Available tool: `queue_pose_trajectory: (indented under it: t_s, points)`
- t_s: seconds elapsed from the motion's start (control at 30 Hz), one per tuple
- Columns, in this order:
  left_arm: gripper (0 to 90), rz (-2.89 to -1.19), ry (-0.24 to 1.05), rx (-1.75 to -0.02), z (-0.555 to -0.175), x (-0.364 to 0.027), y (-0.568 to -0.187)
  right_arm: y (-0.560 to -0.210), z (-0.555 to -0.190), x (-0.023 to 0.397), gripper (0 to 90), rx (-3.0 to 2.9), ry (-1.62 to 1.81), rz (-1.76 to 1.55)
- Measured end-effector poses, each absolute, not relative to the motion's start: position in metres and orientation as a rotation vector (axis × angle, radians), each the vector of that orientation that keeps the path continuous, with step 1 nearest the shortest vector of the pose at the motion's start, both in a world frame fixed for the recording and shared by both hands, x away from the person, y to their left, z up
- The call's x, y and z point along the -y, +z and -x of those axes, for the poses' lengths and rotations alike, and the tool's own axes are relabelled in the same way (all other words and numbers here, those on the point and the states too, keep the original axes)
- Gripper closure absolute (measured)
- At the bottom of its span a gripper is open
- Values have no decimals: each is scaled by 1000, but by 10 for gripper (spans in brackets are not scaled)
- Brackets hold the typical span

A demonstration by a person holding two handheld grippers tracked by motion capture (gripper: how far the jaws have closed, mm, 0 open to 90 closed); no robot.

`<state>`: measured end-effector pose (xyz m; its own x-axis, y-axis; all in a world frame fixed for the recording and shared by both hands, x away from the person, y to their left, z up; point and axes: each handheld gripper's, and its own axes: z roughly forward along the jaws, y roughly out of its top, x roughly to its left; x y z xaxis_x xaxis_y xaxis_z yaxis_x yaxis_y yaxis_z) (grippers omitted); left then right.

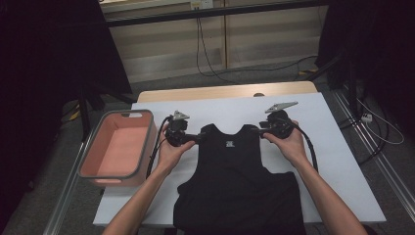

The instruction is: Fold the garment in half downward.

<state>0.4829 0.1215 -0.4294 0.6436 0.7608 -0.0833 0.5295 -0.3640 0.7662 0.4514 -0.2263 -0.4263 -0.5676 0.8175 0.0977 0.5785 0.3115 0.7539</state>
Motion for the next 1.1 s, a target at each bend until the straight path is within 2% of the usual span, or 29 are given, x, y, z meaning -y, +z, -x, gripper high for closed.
queue_pose_trajectory:
  t_s: [0.2, 0.53, 0.83, 1.1]
  points:
    - [239, -2073, 375, -1044, -501, -119, -439, -440, -473, 233, 668, -2250, 1108, -1335]
    - [348, -2101, 369, -1056, -517, -110, -449, -455, -492, 222, 686, -2282, 1086, -1355]
    - [348, -2095, 351, -1051, -525, -105, -453, -459, -494, 210, 703, -2336, 1046, -1292]
    - [342, -2114, 356, -1019, -531, -93, -461, -459, -494, 210, 810, -2356, 1061, -1288]
